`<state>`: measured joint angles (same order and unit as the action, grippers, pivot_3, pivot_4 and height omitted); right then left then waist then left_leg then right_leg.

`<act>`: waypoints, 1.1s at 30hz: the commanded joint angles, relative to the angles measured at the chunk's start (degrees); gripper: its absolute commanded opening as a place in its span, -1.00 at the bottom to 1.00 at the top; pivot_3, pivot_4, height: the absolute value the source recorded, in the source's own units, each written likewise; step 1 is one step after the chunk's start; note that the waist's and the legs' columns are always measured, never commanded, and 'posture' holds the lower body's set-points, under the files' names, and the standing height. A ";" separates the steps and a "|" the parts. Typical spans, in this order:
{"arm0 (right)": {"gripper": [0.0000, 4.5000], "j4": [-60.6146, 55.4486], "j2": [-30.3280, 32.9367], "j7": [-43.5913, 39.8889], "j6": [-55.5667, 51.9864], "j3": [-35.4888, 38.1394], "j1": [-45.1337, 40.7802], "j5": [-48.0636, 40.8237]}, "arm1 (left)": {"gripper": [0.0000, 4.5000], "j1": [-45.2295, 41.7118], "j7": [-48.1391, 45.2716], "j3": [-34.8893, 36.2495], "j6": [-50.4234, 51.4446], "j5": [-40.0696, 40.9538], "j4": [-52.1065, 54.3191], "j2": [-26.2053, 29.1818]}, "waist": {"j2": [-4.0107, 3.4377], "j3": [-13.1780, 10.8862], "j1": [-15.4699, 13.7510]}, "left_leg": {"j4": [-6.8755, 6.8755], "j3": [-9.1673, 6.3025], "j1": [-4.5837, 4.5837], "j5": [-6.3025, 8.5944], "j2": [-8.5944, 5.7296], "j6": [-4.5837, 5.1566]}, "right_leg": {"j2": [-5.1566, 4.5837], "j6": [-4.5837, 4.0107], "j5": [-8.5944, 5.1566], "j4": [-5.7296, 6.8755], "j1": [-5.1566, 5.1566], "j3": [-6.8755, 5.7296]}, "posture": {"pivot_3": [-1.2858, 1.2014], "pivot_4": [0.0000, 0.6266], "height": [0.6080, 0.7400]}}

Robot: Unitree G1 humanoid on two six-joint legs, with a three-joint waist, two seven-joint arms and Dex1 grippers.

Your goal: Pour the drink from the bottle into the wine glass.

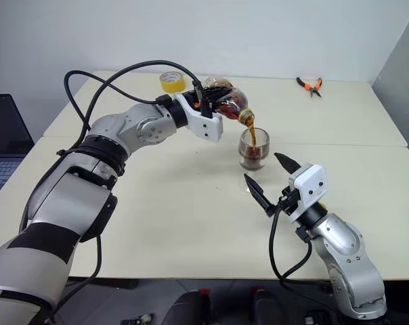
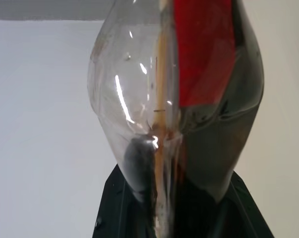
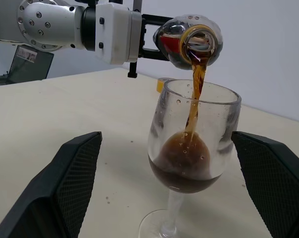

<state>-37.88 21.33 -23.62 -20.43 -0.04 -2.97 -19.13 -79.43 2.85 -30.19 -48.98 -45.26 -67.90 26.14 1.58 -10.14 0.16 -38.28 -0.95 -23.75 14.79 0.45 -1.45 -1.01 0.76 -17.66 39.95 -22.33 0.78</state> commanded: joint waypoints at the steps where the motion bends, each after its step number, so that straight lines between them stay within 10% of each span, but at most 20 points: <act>1: 1.00 -1.31 0.00 -0.13 1.21 0.94 -0.16 -0.54 | -0.72 -2.81 0.93 0.46 -0.13 0.48 1.63 0.75 | 0.00 0.00 0.00 | 0.00 0.00 0.00 0.00 0.00 0.00 | 0.00 0.00 0.00 0.00 0.00 0.00 | 0.03 -0.52 1.00; 33: 1.00 -1.98 -0.42 -0.45 0.87 -0.05 -1.26 -1.33 | -0.72 2.71 -12.80 6.92 0.19 13.91 3.50 -1.57 | -0.01 0.01 0.02 | -0.12 0.00 -0.02 0.00 0.01 0.00 | 0.00 0.00 0.00 0.05 0.00 0.00 | 0.03 -0.52 1.00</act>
<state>-37.88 21.21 -23.74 -20.43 -0.21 -3.44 -19.36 -75.92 -8.48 -26.39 -49.04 -35.14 -67.12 24.66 1.58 -10.13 0.18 -38.42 -0.96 -23.78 14.79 0.46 -1.45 -1.01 0.76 -17.66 40.00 -22.32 0.77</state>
